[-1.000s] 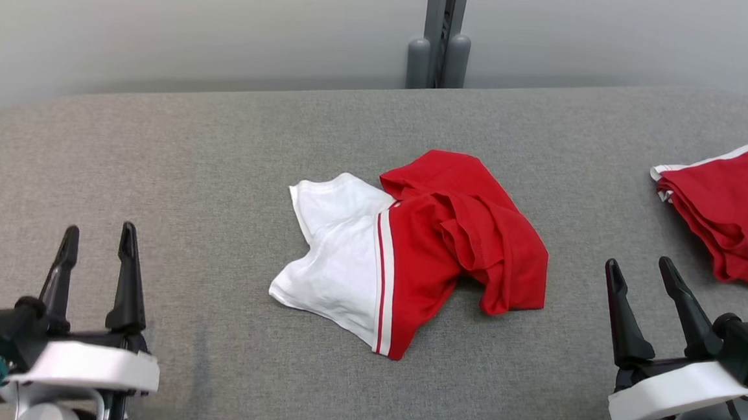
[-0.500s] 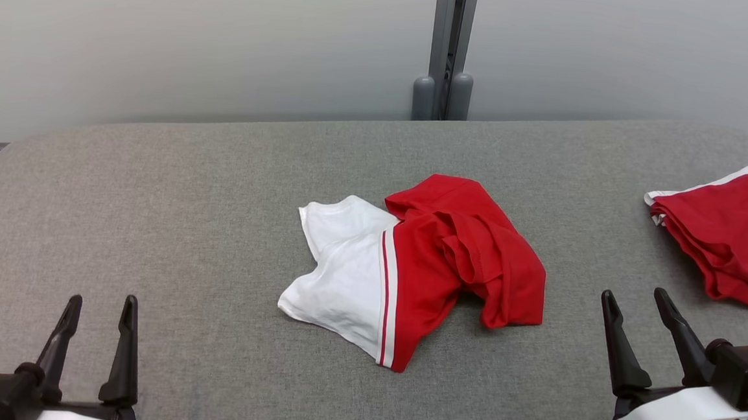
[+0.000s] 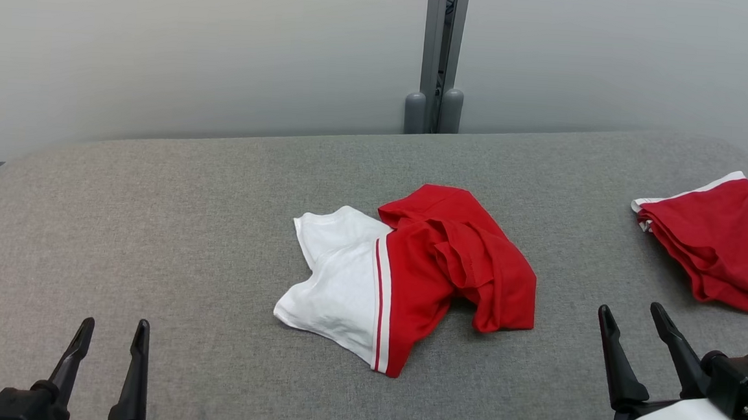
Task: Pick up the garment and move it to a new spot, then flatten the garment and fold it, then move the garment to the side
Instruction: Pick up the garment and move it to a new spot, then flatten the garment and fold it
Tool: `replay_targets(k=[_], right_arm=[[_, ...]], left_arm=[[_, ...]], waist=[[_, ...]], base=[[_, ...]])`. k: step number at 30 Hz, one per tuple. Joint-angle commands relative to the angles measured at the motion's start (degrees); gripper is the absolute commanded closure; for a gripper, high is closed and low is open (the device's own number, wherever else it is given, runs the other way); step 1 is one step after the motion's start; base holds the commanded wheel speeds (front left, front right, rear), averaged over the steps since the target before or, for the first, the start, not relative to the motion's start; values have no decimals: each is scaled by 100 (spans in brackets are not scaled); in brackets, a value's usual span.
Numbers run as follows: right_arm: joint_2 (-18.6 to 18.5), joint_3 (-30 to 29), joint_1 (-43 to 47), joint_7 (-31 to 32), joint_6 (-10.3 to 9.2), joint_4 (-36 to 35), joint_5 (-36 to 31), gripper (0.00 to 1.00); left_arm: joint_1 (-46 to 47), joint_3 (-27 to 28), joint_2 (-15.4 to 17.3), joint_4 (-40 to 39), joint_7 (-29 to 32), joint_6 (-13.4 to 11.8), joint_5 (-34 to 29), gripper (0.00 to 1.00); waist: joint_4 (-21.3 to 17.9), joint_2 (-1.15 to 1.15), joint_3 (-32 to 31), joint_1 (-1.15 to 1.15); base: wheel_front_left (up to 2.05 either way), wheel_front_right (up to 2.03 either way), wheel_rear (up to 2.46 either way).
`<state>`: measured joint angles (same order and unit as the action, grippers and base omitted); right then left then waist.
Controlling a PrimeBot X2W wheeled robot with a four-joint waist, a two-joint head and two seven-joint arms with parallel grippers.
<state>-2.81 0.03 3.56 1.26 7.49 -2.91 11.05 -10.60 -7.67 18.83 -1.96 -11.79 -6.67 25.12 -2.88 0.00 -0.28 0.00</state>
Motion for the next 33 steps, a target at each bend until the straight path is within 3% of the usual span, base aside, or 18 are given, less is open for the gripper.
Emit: replay_targets(k=[1,24,33], right_arm=[[-24,-27,37,21,1,-19,17,0],[-24,-65,-76,59,1,58,9,0],[-47,584,-663,195,1,698,-256,0]], left_arm=[[-46,5,34,-26,3,-27,-29,0],[112,-78,54,-53,20,-69,49,0],[595,-269,23,1,14,61,-53,0]], waist=[[1,0,-1,0],[136,0,122,0],[498,0,518,0]], base=[[0,0,0],[0,0,0],[0,0,0]])
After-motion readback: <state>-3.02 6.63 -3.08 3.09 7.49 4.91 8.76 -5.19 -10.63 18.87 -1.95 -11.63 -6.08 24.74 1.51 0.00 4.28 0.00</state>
